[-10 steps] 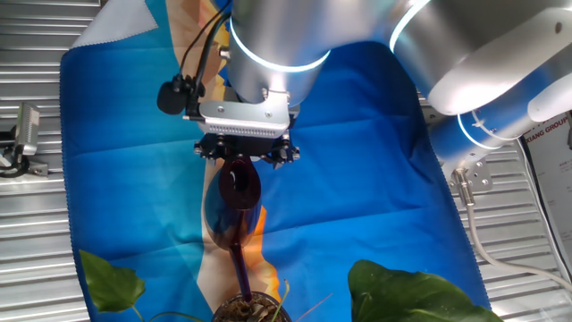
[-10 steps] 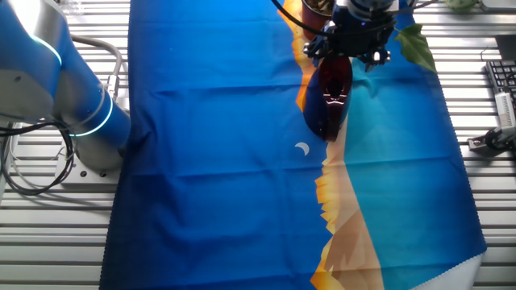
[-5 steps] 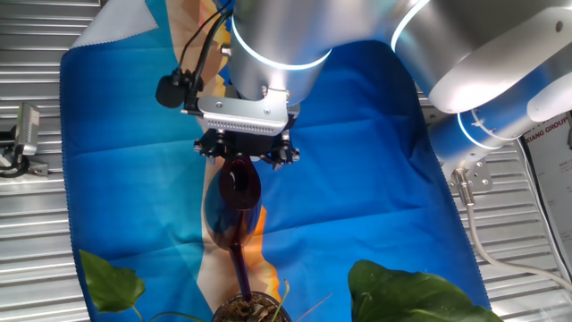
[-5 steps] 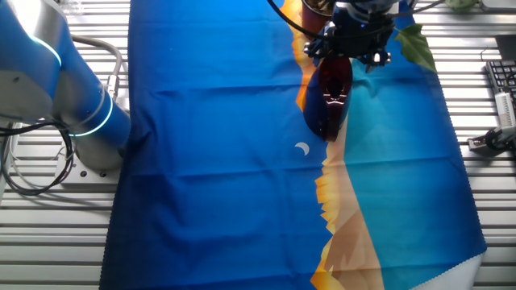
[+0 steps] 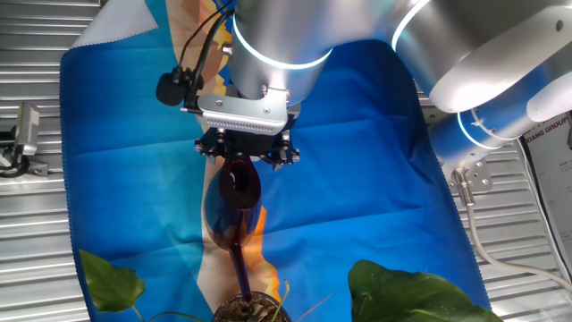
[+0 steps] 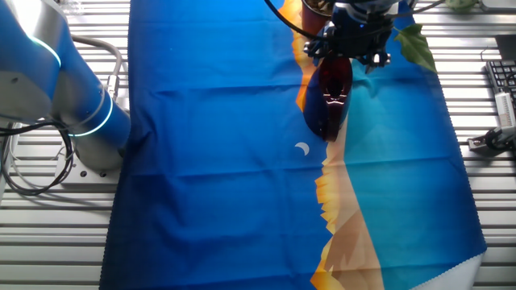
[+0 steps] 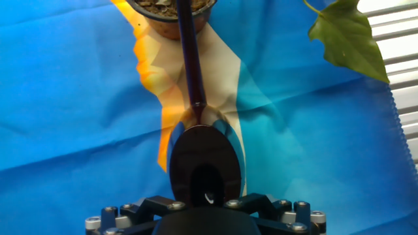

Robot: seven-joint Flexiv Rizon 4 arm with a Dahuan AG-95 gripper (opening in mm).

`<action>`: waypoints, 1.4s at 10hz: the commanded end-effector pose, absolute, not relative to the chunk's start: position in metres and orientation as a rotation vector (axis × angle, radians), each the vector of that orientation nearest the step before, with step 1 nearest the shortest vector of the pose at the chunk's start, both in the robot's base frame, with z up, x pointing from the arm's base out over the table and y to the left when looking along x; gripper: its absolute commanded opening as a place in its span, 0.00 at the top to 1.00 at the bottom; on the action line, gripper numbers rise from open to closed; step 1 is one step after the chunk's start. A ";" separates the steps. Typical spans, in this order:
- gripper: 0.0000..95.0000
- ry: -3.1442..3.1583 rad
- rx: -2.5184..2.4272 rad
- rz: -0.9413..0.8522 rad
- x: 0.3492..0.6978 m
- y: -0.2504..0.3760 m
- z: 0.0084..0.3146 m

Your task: Water the plant

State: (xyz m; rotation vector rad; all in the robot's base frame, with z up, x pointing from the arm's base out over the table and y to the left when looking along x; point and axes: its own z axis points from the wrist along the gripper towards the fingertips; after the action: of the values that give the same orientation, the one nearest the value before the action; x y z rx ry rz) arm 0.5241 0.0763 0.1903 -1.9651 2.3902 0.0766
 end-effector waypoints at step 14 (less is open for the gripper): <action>0.20 2.435 -1.938 0.100 0.523 0.076 0.191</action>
State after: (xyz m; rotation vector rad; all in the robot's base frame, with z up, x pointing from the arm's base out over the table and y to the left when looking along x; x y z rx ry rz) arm 0.5237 0.0766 0.1903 -1.9386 2.4281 0.1094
